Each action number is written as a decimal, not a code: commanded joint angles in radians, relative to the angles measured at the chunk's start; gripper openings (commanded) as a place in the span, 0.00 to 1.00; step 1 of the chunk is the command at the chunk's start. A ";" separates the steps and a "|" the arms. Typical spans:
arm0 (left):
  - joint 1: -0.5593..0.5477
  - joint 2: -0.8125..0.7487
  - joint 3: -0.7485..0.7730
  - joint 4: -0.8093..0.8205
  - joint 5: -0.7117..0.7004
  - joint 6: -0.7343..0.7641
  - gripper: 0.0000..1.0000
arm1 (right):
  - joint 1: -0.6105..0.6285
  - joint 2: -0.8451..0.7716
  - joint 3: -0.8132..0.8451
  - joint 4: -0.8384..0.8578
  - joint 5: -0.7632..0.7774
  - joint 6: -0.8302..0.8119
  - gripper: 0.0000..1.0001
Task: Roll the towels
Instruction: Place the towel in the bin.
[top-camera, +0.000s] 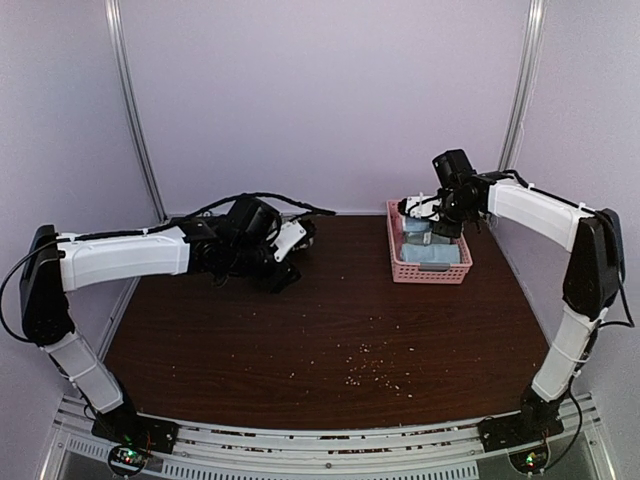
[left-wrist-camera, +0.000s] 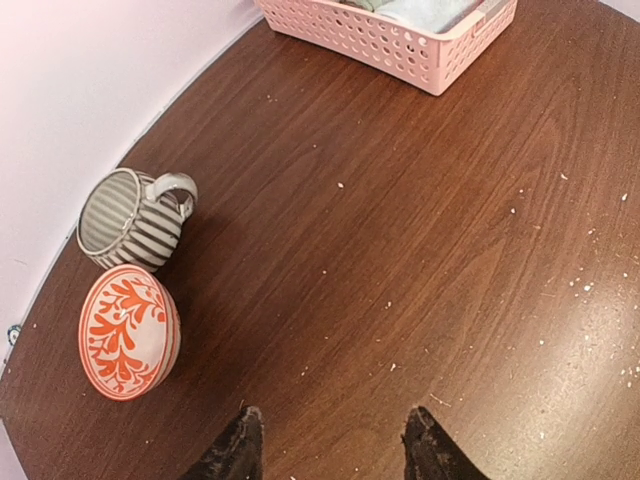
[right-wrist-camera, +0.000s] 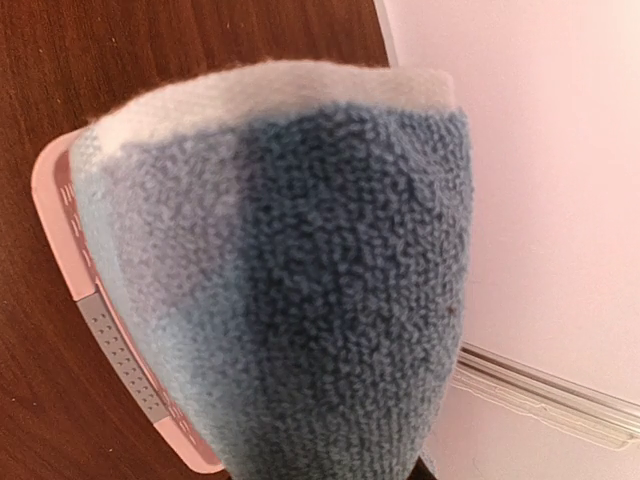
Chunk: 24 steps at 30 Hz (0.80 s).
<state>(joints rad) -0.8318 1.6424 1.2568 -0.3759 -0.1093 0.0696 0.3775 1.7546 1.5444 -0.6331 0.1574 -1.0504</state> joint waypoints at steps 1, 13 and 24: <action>0.007 -0.045 -0.026 0.070 0.000 0.016 0.49 | -0.043 0.100 0.069 -0.083 -0.041 -0.021 0.08; 0.007 -0.032 -0.031 0.074 -0.003 0.017 0.49 | -0.095 0.305 0.248 -0.318 -0.183 -0.053 0.06; 0.007 -0.011 -0.027 0.069 -0.004 0.022 0.49 | -0.100 0.358 0.263 -0.432 -0.207 -0.079 0.05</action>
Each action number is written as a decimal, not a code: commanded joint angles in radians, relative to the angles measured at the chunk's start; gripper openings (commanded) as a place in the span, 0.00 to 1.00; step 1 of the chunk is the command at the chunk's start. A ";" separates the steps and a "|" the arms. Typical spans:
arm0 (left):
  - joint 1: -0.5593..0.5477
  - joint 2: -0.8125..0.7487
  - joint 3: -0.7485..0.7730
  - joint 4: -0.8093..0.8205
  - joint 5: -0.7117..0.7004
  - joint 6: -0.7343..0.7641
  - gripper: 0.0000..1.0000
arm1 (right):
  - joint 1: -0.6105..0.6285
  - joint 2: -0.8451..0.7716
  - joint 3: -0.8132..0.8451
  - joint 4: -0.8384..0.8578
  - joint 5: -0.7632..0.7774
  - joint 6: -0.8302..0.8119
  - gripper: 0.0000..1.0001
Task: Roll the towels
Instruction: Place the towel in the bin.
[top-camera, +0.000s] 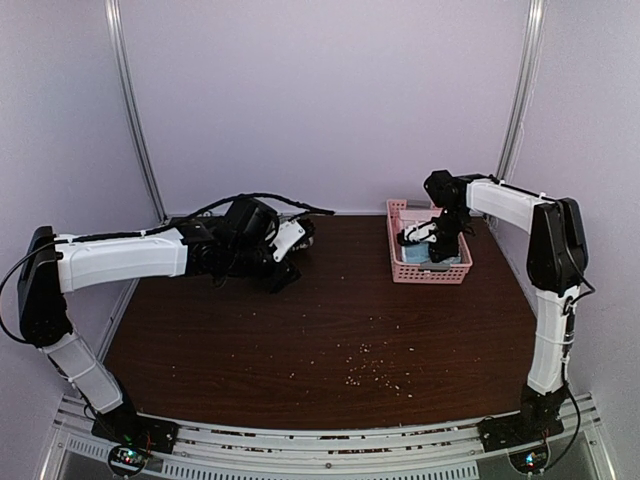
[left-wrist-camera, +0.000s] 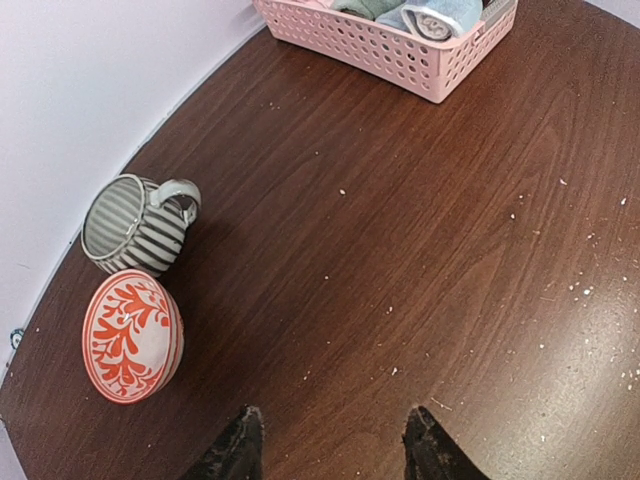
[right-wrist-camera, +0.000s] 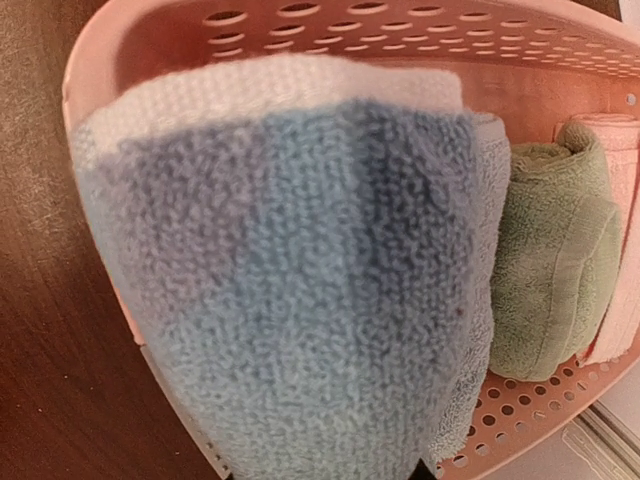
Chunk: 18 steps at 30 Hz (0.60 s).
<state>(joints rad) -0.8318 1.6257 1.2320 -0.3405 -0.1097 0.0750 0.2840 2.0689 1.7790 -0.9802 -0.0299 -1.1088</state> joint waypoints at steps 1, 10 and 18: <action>0.008 0.009 -0.002 0.033 -0.003 0.017 0.49 | -0.006 0.058 0.032 -0.088 -0.014 -0.018 0.05; 0.007 0.023 -0.002 0.032 0.000 0.017 0.49 | -0.008 0.135 0.043 0.087 0.071 0.045 0.05; 0.006 0.037 0.004 0.029 0.006 0.017 0.49 | -0.009 0.057 -0.151 0.404 0.159 0.040 0.07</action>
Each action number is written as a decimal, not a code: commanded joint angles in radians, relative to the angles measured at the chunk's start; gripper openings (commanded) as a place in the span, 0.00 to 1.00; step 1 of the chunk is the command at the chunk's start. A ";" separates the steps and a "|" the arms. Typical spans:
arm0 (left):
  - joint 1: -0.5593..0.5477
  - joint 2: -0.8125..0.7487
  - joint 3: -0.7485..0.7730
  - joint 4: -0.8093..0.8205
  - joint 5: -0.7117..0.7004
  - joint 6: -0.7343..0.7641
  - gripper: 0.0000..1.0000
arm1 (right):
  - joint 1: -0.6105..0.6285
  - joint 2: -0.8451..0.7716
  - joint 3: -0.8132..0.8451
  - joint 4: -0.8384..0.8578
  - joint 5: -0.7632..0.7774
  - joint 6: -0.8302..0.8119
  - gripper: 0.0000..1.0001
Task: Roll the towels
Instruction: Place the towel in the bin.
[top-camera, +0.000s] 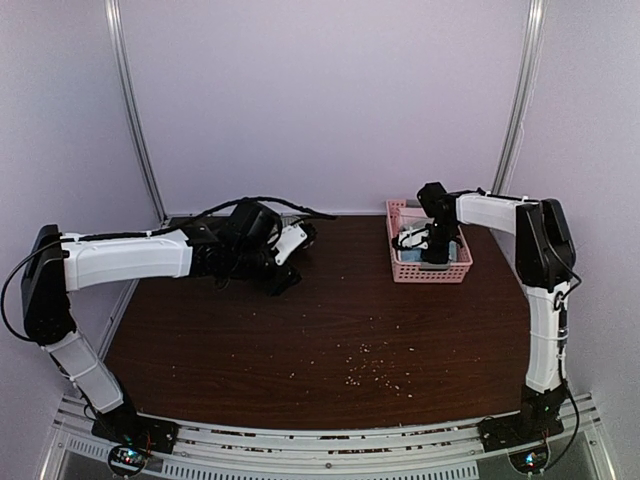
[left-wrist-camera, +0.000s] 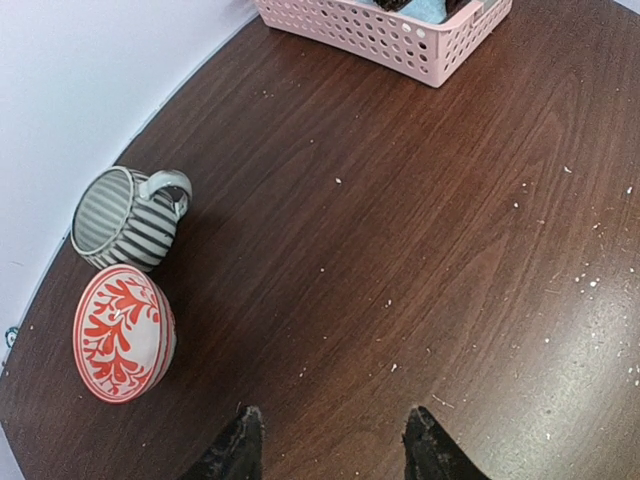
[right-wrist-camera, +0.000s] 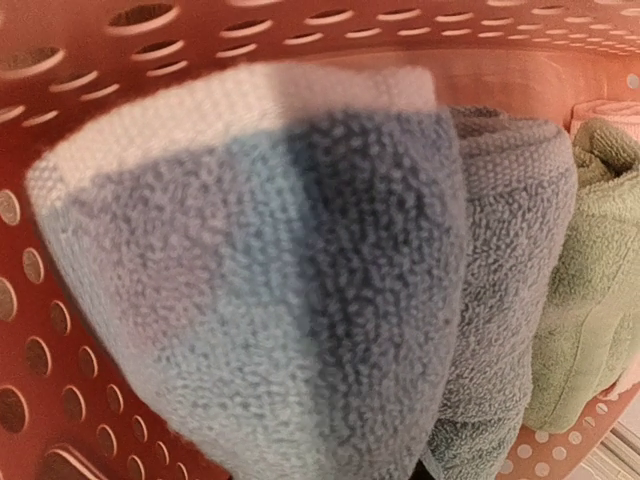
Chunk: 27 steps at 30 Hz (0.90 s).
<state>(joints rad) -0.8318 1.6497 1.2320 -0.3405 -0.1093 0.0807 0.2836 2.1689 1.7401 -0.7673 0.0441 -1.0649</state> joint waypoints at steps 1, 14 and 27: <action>0.006 0.014 0.005 0.029 0.008 0.011 0.49 | -0.007 -0.046 -0.138 0.200 0.088 -0.012 0.08; 0.007 0.027 0.012 0.017 0.017 0.013 0.49 | -0.021 -0.028 -0.035 -0.061 -0.022 0.005 0.43; 0.007 0.027 0.015 0.014 0.031 0.018 0.50 | -0.035 -0.026 0.072 -0.263 -0.052 0.008 0.60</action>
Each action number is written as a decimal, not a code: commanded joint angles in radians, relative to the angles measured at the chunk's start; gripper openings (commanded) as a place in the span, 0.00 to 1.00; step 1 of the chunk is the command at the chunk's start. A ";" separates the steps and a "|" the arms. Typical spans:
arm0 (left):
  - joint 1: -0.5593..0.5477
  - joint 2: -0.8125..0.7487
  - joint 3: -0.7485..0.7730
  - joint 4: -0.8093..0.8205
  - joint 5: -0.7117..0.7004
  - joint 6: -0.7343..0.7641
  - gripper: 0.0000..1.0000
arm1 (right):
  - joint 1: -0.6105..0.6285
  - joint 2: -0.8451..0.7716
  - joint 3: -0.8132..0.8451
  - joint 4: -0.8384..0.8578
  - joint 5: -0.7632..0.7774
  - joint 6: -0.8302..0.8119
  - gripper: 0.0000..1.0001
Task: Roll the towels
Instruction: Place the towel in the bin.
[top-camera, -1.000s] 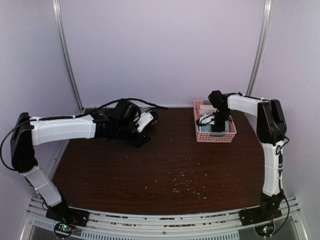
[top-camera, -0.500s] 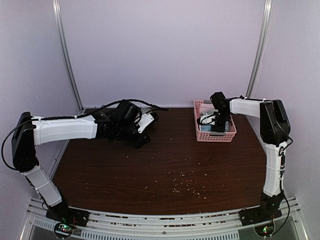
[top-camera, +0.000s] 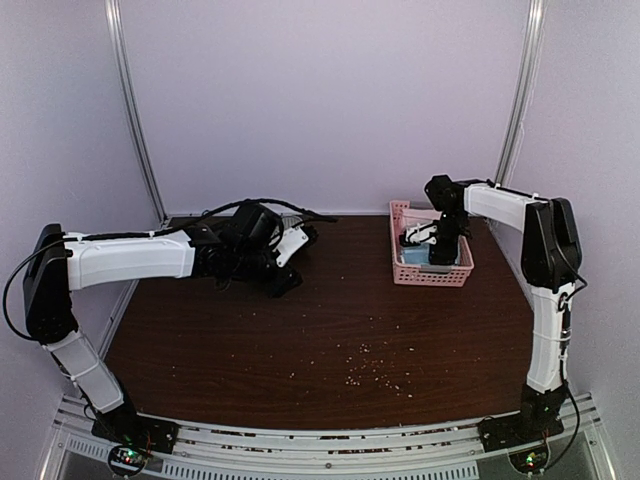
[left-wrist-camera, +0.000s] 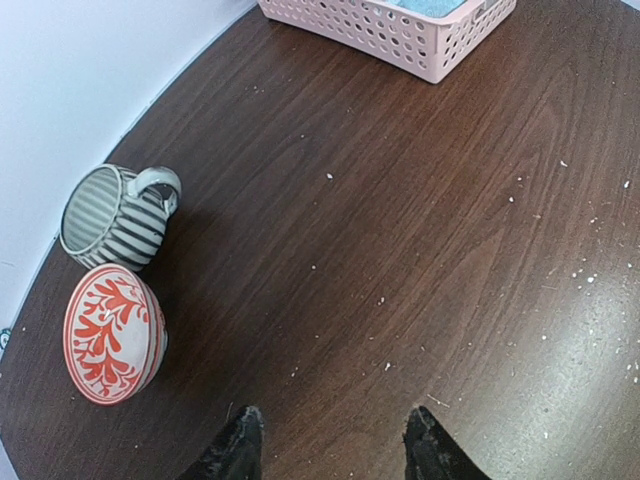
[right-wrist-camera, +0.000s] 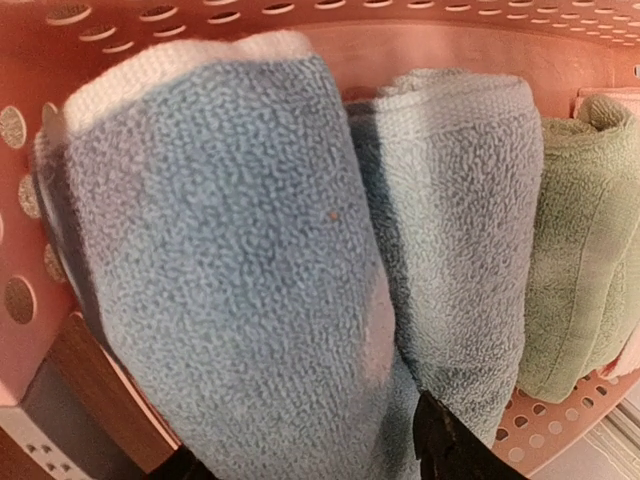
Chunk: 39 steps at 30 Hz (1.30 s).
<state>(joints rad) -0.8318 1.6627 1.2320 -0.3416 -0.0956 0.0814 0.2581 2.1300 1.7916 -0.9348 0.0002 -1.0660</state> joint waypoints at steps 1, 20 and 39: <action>0.006 0.014 0.015 0.016 0.018 0.018 0.50 | -0.011 0.013 0.021 -0.103 -0.007 0.008 0.60; 0.007 0.015 0.018 0.010 0.039 0.021 0.50 | -0.021 0.040 0.054 -0.212 0.001 -0.002 0.66; 0.007 0.027 0.021 0.005 0.048 0.023 0.50 | -0.015 -0.028 0.097 -0.295 -0.069 0.036 1.00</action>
<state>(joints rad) -0.8318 1.6787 1.2324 -0.3458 -0.0635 0.0887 0.2440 2.1704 1.8908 -1.1534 -0.0303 -1.0187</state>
